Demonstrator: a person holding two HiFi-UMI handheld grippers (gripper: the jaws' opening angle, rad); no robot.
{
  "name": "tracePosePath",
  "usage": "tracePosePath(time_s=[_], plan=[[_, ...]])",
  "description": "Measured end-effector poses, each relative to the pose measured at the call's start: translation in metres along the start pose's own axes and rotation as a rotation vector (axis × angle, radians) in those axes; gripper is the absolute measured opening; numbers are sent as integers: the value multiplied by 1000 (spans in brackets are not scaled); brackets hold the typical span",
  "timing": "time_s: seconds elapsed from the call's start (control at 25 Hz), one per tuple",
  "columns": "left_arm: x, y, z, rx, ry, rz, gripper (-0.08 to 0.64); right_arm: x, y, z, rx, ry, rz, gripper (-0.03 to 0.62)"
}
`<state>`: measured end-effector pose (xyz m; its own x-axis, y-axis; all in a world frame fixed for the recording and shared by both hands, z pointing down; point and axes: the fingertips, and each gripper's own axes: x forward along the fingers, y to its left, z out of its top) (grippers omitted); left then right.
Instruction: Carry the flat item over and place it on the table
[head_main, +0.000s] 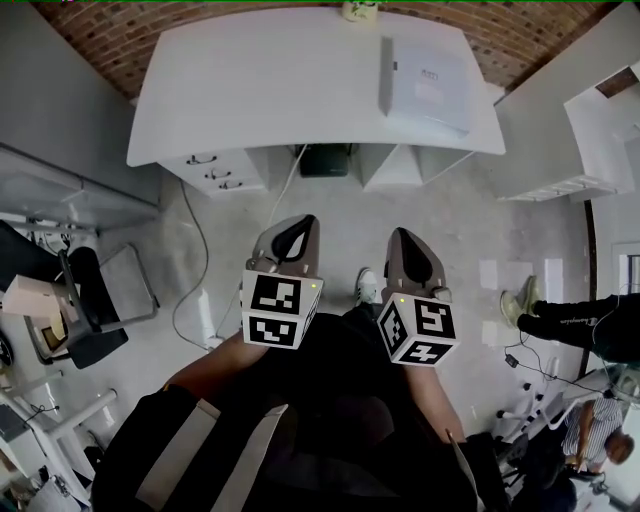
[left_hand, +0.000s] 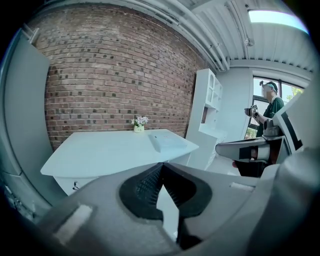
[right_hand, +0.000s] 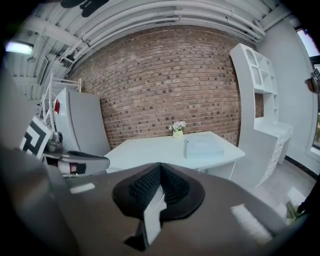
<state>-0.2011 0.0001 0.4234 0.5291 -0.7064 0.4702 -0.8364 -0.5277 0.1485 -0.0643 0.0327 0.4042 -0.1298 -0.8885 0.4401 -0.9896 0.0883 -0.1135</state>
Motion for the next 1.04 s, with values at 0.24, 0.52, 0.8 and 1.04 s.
tracePosePath(time_s=[0.24, 0.52, 0.8, 1.04], plan=[[-3, 14, -8, -14, 5, 0, 5, 5, 18, -3, -15, 8, -4, 0], [-6, 22, -3, -28, -16, 8, 5, 6, 24, 4, -32, -2, -10, 0], [-5, 26, -2, -39, -23, 12, 5, 9, 23, 9, -45, -1, -10, 0], [-6, 27, 0, -42, -31, 20, 5, 11, 27, 9, -54, 3, 3, 0]])
